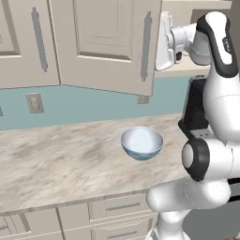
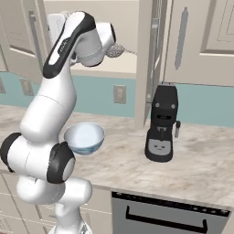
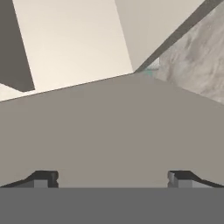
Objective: Open the cabinet and setup a tea strainer by placing it in the bowl upright.
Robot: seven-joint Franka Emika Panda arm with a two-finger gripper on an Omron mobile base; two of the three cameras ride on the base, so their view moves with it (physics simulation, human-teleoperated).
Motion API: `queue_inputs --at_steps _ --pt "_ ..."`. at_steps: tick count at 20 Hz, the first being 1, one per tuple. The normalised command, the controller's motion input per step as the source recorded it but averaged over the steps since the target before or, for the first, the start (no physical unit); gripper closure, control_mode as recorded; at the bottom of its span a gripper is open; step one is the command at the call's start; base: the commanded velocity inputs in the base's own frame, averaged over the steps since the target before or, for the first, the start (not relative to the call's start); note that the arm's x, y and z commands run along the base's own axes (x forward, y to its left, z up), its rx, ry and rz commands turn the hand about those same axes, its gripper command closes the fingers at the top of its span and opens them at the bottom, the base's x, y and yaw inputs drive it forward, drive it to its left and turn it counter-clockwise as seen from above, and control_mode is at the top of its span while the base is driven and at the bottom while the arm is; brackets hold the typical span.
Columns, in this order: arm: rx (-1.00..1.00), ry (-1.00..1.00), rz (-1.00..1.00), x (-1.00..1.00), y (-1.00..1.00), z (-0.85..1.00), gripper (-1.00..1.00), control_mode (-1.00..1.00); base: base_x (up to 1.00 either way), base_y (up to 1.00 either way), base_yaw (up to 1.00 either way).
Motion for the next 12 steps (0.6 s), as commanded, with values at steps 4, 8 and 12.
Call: queue_inputs --at_steps 4,8,12 --pt "0.00 0.02 0.17 -0.96 0.99 0.15 -1.00 -1.00 0.00 0.00 0.00" --pt "0.00 0.00 0.14 -0.94 1.00 0.07 -1.00 -1.00 0.00 0.00 0.00" --pt "0.00 0.01 0.09 -0.75 1.00 0.00 -1.00 -1.00 0.00 0.00 0.00"
